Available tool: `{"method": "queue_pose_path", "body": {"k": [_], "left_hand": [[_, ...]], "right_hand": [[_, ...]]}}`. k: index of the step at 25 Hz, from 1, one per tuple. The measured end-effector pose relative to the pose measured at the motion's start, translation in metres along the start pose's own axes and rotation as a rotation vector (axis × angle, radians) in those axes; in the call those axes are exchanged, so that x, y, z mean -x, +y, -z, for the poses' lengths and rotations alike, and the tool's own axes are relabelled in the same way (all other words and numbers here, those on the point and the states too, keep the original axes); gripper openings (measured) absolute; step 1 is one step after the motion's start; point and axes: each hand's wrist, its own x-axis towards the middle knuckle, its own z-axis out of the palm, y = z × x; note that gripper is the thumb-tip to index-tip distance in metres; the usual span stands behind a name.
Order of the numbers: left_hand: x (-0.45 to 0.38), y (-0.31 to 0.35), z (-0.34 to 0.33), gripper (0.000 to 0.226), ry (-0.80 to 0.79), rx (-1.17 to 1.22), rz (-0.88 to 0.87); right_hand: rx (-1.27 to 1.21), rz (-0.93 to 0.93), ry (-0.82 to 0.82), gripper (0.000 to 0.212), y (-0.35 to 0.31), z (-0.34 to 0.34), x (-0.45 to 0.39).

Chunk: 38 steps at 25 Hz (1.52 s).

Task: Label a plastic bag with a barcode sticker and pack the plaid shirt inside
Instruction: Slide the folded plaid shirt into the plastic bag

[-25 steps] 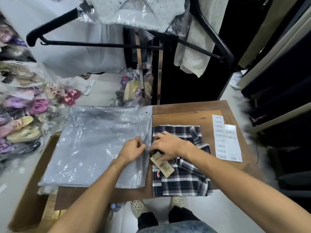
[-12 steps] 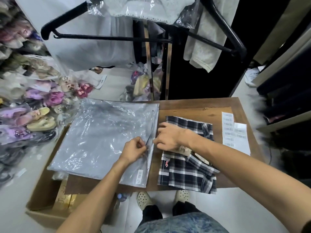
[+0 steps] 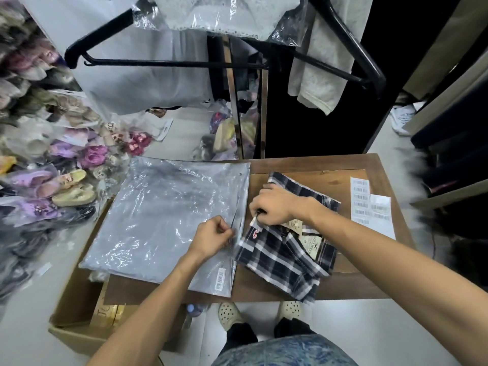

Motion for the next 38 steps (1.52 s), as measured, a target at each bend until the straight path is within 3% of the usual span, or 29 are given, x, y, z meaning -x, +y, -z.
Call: {"method": "queue_pose_path", "body": {"k": [3, 8, 17, 22, 24, 26, 29, 31, 32, 35, 38], "left_hand": [[0.006, 0.015, 0.003, 0.015, 0.088, -0.111, -0.037], [0.015, 0.037, 0.015, 0.019, 0.152, -0.301, -0.127], [0.019, 0.043, 0.003, 0.019, 0.056, -0.325, -0.149], [0.017, 0.04, -0.004, 0.02, 0.002, -0.319, -0.092], [0.015, 0.036, -0.005, 0.019, -0.013, -0.306, -0.078], [0.014, 0.035, -0.006, 0.019, -0.018, -0.302, -0.07], [0.013, 0.037, -0.008, 0.02, -0.006, -0.306, -0.06], [0.012, 0.039, -0.009, 0.022, 0.004, -0.288, -0.044], [0.012, 0.039, -0.01, 0.022, 0.007, -0.277, -0.036], [0.011, 0.037, -0.012, 0.021, 0.016, -0.225, -0.028], [0.01, 0.038, -0.012, 0.021, 0.021, -0.211, -0.034]], "right_hand": [[0.015, -0.157, 0.126, 0.013, 0.008, -0.002, 0.001], [-0.028, -0.259, 0.151, 0.033, 0.018, -0.012, -0.002], [0.109, -0.091, 0.186, 0.041, 0.018, -0.028, -0.016], [-0.183, -0.047, 0.097, 0.039, 0.026, -0.026, -0.019], [-0.263, -0.151, 0.202, 0.036, 0.044, -0.017, -0.012], [-0.305, -0.392, 0.322, 0.039, 0.069, -0.012, 0.0], [-0.407, -0.733, 0.2, 0.077, 0.109, -0.02, 0.018], [-0.627, -0.765, 0.136, 0.106, 0.125, -0.026, 0.027], [-0.749, -0.755, 0.115, 0.108, 0.127, -0.025, 0.031], [-0.874, -0.71, -0.037, 0.09, 0.131, -0.026, 0.037], [-0.906, -0.546, -0.071, 0.054, 0.125, -0.02, 0.038]]}}
